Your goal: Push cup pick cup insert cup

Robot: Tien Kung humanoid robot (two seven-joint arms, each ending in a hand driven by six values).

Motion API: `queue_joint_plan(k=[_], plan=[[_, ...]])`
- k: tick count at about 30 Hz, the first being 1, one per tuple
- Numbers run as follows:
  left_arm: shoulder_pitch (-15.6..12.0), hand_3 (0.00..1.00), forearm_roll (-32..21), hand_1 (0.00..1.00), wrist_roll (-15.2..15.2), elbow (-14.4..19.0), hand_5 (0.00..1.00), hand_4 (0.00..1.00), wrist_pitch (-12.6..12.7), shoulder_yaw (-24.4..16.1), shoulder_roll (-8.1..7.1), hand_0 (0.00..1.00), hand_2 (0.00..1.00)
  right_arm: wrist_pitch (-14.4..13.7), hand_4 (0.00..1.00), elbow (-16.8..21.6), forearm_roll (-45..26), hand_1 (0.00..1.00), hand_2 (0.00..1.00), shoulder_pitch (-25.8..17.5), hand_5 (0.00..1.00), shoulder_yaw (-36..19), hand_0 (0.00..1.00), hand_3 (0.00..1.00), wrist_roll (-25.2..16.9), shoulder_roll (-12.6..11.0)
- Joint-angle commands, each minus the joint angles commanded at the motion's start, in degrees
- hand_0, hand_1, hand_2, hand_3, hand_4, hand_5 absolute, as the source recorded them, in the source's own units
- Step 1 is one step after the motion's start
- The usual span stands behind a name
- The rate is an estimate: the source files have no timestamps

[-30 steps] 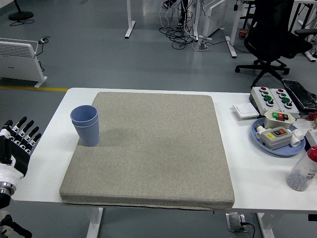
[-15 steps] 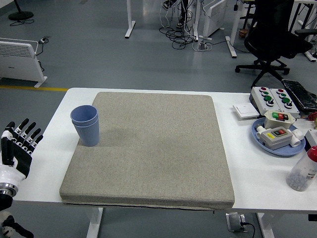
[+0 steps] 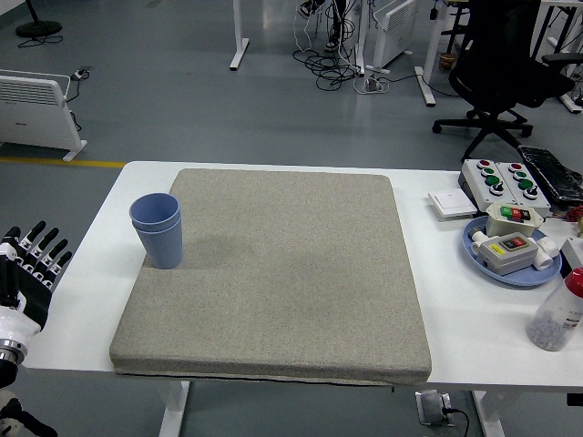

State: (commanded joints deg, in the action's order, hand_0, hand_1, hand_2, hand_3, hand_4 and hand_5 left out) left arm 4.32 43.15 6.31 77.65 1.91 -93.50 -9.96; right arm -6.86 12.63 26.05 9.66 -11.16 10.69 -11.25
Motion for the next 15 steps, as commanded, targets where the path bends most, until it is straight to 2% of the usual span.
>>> queue_joint_plan(k=[15], plan=[[0.1,0.919,0.0,0.894,-0.1,-0.1,0.998,0.617,0.3,-0.4,0.00,0.873,0.921,0.0,0.163,0.0,-0.4,0.667,0.705,0.2,0.388,0.2,0.729,0.596,-0.1,0.0]])
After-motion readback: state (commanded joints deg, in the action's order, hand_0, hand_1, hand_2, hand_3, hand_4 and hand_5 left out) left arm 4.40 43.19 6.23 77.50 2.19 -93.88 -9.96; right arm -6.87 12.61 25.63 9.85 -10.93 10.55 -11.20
